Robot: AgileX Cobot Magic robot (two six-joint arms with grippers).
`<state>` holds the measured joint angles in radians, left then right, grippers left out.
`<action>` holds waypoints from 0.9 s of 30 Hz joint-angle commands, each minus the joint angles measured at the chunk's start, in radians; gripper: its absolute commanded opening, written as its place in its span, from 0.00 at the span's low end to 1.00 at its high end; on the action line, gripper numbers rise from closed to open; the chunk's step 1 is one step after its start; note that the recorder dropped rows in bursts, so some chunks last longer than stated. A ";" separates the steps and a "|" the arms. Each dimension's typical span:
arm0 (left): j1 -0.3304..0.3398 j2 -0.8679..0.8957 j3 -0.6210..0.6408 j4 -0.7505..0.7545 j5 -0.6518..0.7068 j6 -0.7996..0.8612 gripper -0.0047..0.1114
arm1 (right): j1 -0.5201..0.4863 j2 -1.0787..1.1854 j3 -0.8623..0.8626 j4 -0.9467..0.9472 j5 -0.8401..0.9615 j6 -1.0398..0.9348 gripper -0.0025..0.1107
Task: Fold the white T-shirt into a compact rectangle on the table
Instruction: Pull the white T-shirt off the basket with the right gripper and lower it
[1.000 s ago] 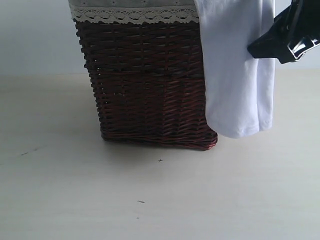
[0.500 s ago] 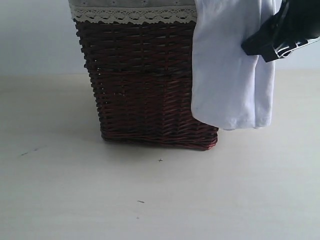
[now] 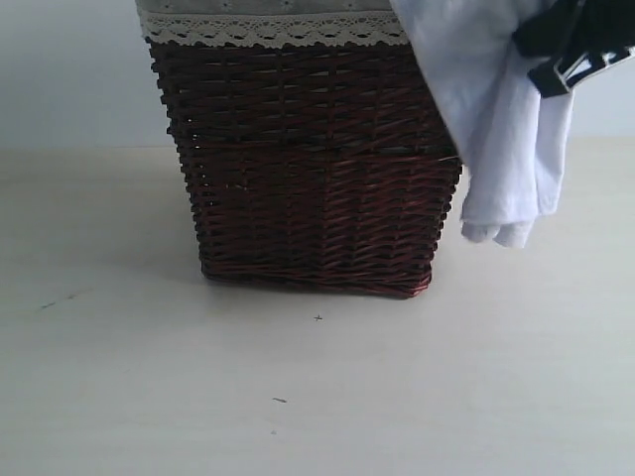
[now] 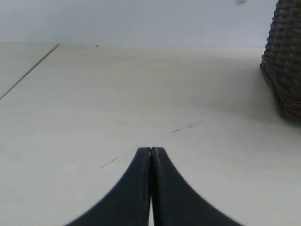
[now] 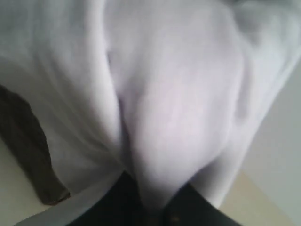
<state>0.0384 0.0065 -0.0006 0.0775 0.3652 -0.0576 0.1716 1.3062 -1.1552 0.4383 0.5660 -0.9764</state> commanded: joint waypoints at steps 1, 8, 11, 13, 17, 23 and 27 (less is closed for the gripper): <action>-0.001 -0.007 0.001 -0.004 -0.007 -0.002 0.04 | -0.003 -0.104 -0.009 0.016 -0.222 -0.051 0.02; -0.001 -0.007 0.001 -0.004 -0.007 -0.002 0.04 | -0.003 -0.152 -0.009 0.017 -0.439 -0.104 0.02; -0.001 -0.007 0.001 -0.004 -0.007 -0.002 0.04 | -0.003 -0.172 -0.038 0.099 -0.588 -0.093 0.02; -0.001 -0.007 0.001 -0.004 -0.007 -0.002 0.04 | -0.003 -0.188 -0.107 0.151 -0.613 -0.091 0.02; -0.001 -0.007 0.001 -0.004 -0.007 -0.002 0.04 | -0.003 -0.201 -0.283 0.200 -0.613 -0.091 0.02; -0.001 -0.007 0.001 -0.004 -0.007 -0.002 0.04 | -0.003 -0.201 -0.509 0.200 -0.613 -0.091 0.02; -0.001 -0.007 0.001 -0.004 -0.007 -0.002 0.04 | -0.003 -0.201 -0.638 0.200 -0.613 -0.068 0.02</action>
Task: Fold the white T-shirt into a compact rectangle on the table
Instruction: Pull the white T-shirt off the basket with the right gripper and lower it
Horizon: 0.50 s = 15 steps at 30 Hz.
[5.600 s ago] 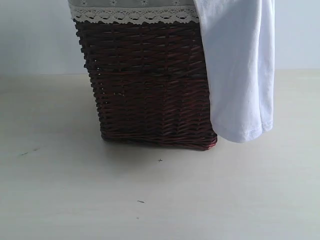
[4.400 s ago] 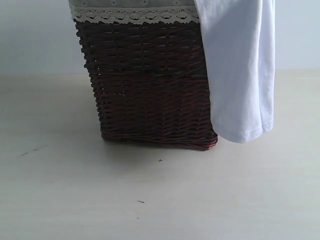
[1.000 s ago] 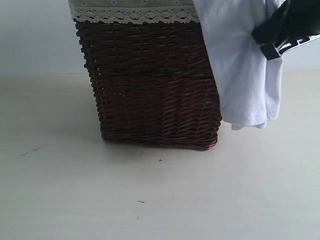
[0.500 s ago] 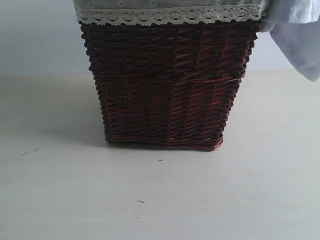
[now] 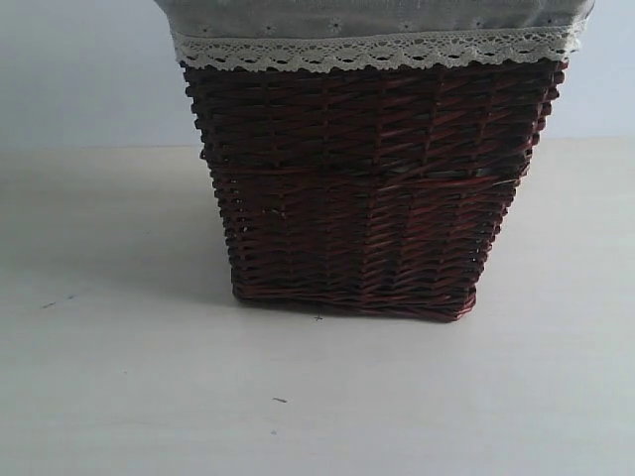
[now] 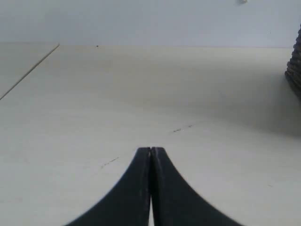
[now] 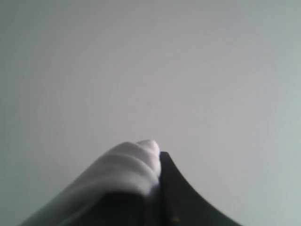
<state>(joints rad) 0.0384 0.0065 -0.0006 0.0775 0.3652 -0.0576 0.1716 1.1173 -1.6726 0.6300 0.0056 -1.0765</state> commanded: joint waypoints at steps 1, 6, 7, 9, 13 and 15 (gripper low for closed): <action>-0.001 -0.007 0.001 -0.004 -0.007 -0.002 0.04 | -0.003 -0.012 -0.144 0.008 -0.039 0.055 0.02; -0.001 -0.007 0.001 -0.004 -0.007 -0.002 0.04 | -0.003 -0.050 -0.238 0.029 0.252 0.147 0.02; -0.001 -0.007 0.001 -0.004 -0.007 -0.002 0.04 | -0.003 -0.060 -0.245 0.057 0.339 0.147 0.02; -0.001 -0.007 0.001 -0.004 -0.007 -0.002 0.04 | -0.003 -0.082 -0.254 0.074 0.540 0.145 0.02; -0.001 -0.007 0.001 -0.004 -0.007 -0.002 0.04 | -0.003 -0.085 -0.254 0.087 1.058 0.145 0.02; -0.001 -0.007 0.001 -0.004 -0.007 -0.002 0.04 | -0.003 -0.063 -0.247 0.098 1.204 0.145 0.02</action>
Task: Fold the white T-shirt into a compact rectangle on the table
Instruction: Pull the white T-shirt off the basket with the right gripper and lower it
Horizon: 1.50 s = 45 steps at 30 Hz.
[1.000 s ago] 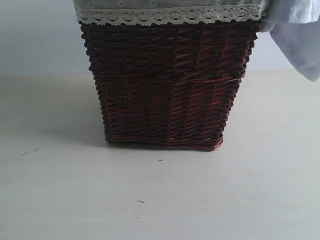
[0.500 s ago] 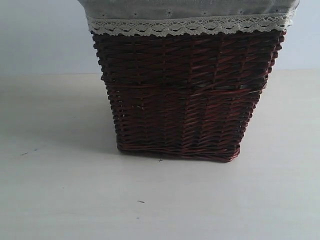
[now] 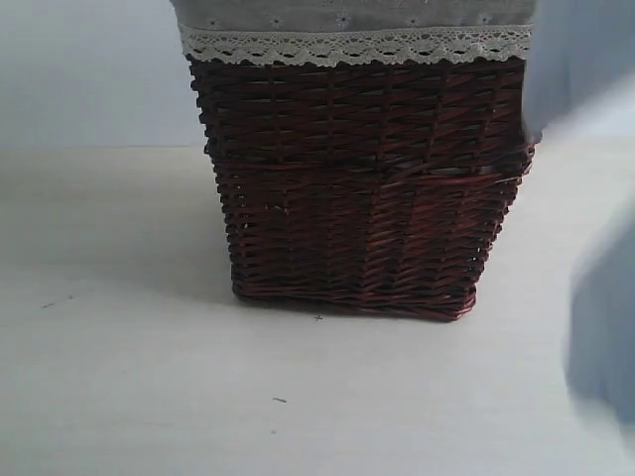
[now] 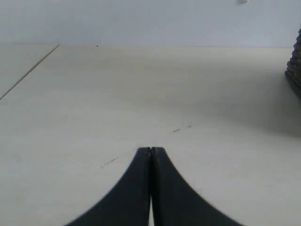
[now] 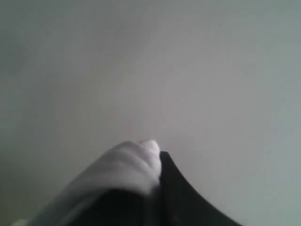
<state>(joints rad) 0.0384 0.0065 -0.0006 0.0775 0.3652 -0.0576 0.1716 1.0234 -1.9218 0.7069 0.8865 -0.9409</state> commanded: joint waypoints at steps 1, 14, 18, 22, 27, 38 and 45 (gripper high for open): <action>-0.001 -0.007 0.001 -0.004 -0.007 -0.002 0.04 | -0.003 0.045 0.006 0.026 0.335 0.010 0.02; -0.001 -0.007 0.001 -0.004 -0.007 -0.002 0.04 | -0.003 0.314 0.223 0.034 0.335 0.050 0.02; -0.001 -0.007 0.001 -0.004 -0.007 -0.002 0.04 | -0.003 0.396 0.315 0.056 0.335 0.032 0.02; -0.001 -0.007 0.001 -0.004 -0.007 -0.002 0.04 | -0.003 0.440 0.403 0.072 0.335 -0.077 0.02; -0.001 -0.007 0.001 -0.004 -0.007 -0.002 0.04 | -0.003 0.496 0.456 0.017 0.214 -0.185 0.02; -0.001 -0.007 0.001 -0.004 -0.007 -0.002 0.04 | -0.003 0.524 0.456 0.019 -0.227 -0.186 0.02; -0.001 -0.007 0.001 -0.004 -0.007 -0.002 0.04 | 0.003 0.472 0.456 0.154 0.281 -0.345 0.02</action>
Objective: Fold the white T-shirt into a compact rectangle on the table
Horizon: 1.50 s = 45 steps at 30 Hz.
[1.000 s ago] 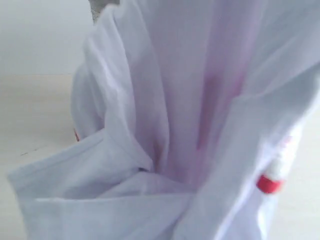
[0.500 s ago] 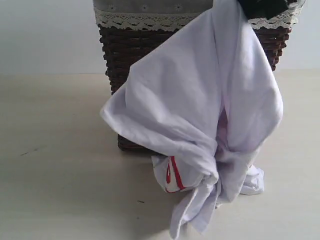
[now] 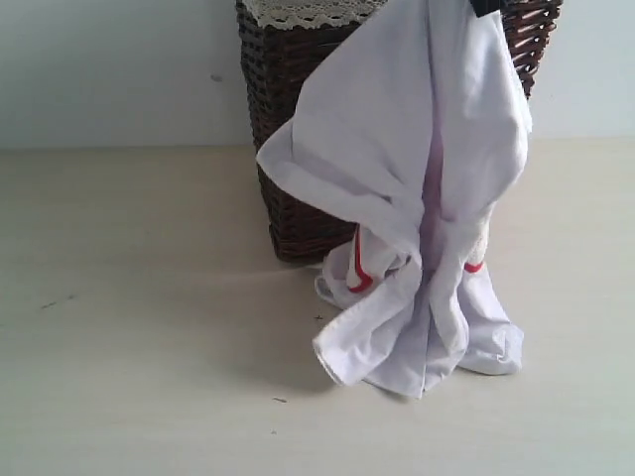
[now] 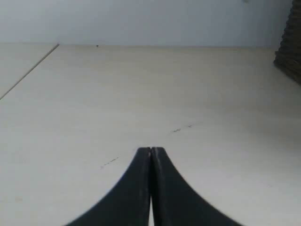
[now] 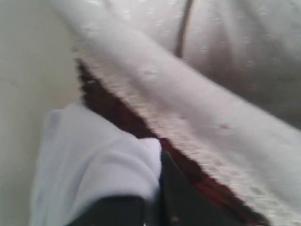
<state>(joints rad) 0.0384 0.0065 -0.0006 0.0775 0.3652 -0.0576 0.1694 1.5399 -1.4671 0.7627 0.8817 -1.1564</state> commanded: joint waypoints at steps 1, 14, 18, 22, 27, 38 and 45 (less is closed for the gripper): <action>-0.001 -0.007 0.001 -0.004 -0.007 -0.002 0.04 | 0.005 -0.057 0.002 0.121 0.339 -0.192 0.02; -0.001 -0.007 0.001 -0.004 -0.007 -0.002 0.04 | 0.147 -0.099 0.021 0.125 0.339 -0.511 0.02; -0.001 -0.007 0.001 -0.004 -0.007 -0.002 0.04 | 0.253 -0.054 0.045 0.128 0.201 -0.542 0.02; -0.001 -0.007 0.001 -0.004 -0.007 -0.002 0.04 | 0.341 0.003 0.054 0.129 -0.086 -0.542 0.02; -0.001 -0.007 0.001 -0.004 -0.007 -0.002 0.04 | 0.437 0.065 0.041 0.285 -0.472 -0.710 0.02; -0.001 -0.007 0.001 -0.004 -0.007 -0.002 0.04 | 0.488 0.100 -0.197 0.837 -0.131 -0.932 0.02; -0.001 -0.007 0.001 -0.004 -0.007 -0.002 0.04 | 0.479 0.119 -0.193 0.092 0.186 -0.390 0.02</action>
<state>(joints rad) 0.0384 0.0065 -0.0006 0.0775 0.3652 -0.0576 0.6542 1.6409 -1.6666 1.1606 0.8903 -1.7577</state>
